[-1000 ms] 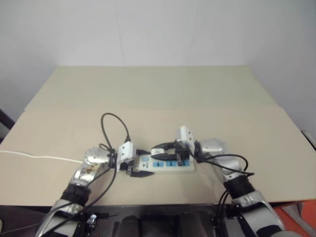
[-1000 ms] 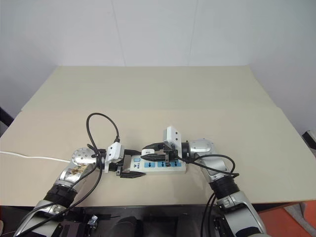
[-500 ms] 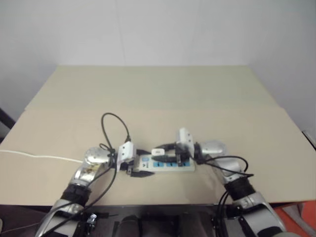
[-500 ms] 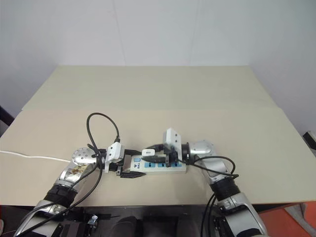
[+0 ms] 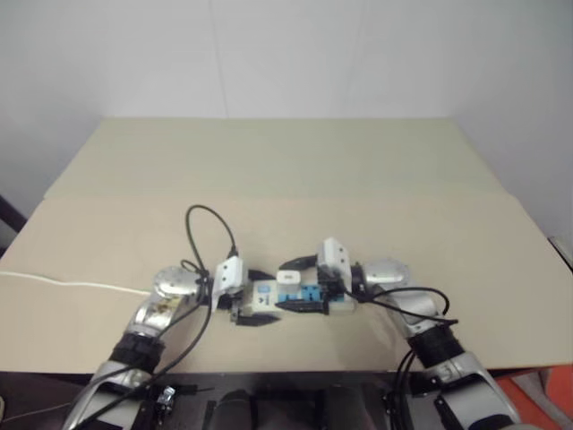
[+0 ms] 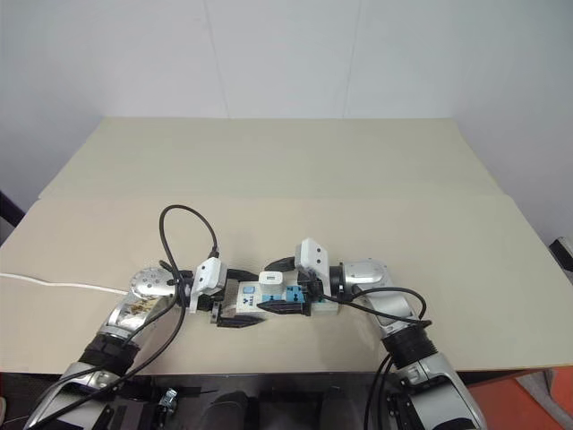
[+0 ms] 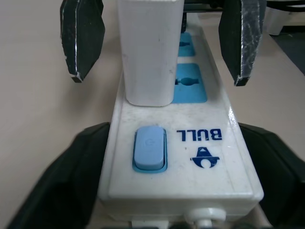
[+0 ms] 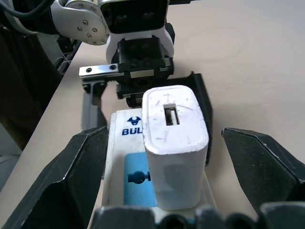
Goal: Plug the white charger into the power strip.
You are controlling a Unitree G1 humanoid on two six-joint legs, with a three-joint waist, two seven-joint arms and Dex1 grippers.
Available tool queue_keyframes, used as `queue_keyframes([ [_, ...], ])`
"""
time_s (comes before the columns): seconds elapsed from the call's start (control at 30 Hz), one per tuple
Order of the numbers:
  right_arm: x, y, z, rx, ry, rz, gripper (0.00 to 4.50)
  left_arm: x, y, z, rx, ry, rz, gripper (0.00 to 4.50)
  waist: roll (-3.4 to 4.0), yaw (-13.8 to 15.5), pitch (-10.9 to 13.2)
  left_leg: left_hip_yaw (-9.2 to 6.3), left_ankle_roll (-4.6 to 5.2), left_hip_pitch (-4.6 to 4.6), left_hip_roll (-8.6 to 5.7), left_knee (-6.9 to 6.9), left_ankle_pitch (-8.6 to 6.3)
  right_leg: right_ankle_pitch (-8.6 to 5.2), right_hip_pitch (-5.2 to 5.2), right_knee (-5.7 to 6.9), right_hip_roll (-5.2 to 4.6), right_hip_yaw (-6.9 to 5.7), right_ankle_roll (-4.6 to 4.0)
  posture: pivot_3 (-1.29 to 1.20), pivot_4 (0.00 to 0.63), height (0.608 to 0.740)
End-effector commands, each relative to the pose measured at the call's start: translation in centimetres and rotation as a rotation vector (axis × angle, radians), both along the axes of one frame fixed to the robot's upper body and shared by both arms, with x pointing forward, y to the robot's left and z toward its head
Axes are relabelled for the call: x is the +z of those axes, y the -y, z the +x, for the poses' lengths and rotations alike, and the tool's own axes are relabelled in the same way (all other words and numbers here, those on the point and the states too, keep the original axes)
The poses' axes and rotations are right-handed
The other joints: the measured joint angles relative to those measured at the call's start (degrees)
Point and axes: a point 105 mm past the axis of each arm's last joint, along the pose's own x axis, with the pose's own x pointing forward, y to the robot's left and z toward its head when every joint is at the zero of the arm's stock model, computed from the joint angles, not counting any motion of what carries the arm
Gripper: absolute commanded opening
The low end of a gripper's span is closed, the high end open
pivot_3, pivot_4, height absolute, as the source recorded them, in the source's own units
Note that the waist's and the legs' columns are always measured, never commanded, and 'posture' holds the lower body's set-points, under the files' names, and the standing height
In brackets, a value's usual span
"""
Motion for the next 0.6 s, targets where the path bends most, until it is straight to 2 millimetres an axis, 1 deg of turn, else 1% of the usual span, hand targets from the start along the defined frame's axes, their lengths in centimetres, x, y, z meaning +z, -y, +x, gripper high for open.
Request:
queue_keyframes([
  [0.03,-0.4,1.7,0.0,-0.036,-0.002,-0.044,4.50,1.6,-0.4,-0.1,-0.020,0.024,-0.021,4.48,-0.01,0.19,0.07,0.00,0.00,-0.09,0.00,0.00,0.00,0.04,-0.06,-0.01,0.00,-0.01,-0.07,0.00,0.150,0.740],
  [0.07,-0.1,1.9,0.0,-0.038,0.010,-0.042,4.50,1.9,-0.5,-0.3,-0.029,0.028,-0.021,4.48,-0.03,0.30,0.09,-0.03,0.00,-0.24,-0.01,0.00,0.00,0.16,-0.15,-0.02,-0.02,-0.06,-0.26,0.00,0.150,0.740],
  [0.2,1.3,3.5,-0.3,-0.065,0.073,-0.039,4.50,2.9,-1.1,-1.4,-0.051,0.041,-0.021,4.48,-0.05,0.62,0.11,-0.01,0.00,-0.68,-0.04,0.00,0.00,0.19,-0.55,-0.11,-0.05,-0.05,-0.29,0.00,0.150,0.740],
  [0.3,2.4,4.8,-0.3,-0.090,0.109,-0.036,4.50,3.5,-1.5,-1.6,-0.041,0.050,-0.027,4.48,-0.06,0.71,0.18,0.02,0.00,-0.91,-0.04,0.00,0.00,0.19,-0.83,-0.08,-0.03,-0.01,-0.28,0.00,0.150,0.740],
  [0.4,3.8,6.4,-0.7,-0.112,0.144,-0.038,4.50,4.5,-2.2,-1.8,-0.019,0.061,-0.041,4.48,-0.05,0.79,0.35,0.01,0.00,-0.95,-0.04,0.00,0.00,0.19,-0.89,-0.06,-0.01,-0.02,-0.28,0.00,0.150,0.740],
  [0.6,5.8,10.6,-1.7,-0.191,0.174,-0.076,4.50,6.6,-5.0,-2.1,0.077,0.096,-0.031,4.48,-0.07,0.80,0.46,0.01,0.00,-0.93,-0.02,-0.01,0.00,0.17,-0.89,-0.07,-0.01,-0.03,-0.26,0.00,0.150,0.740],
])
